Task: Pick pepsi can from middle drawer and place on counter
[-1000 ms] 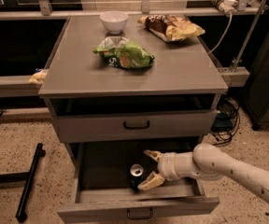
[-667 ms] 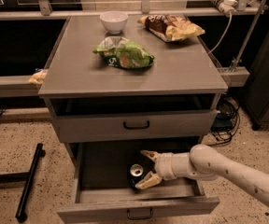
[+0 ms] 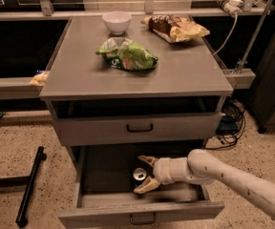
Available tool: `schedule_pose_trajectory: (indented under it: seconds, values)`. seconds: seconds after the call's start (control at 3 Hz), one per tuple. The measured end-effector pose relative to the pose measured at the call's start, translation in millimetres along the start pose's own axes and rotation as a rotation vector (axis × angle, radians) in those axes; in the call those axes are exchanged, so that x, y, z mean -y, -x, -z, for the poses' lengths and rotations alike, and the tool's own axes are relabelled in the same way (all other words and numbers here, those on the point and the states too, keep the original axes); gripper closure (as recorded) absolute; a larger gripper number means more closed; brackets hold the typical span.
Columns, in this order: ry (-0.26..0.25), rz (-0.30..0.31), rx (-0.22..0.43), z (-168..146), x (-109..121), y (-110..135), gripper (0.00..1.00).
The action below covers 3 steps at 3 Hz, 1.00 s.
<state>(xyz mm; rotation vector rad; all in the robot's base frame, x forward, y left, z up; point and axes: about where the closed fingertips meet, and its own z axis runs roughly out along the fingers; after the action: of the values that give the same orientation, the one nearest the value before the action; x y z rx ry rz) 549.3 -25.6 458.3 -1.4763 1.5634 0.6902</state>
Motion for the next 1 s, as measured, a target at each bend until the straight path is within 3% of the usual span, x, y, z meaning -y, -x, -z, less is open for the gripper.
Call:
schedule_pose_trajectory:
  seconds: [0.33, 1.0]
  values:
    - [0.037, 0.016, 0.019, -20.5, -1.9, -9.0, 0.23]
    - [0.063, 0.025, 0.038, -37.3, -5.4, -17.7, 0.65]
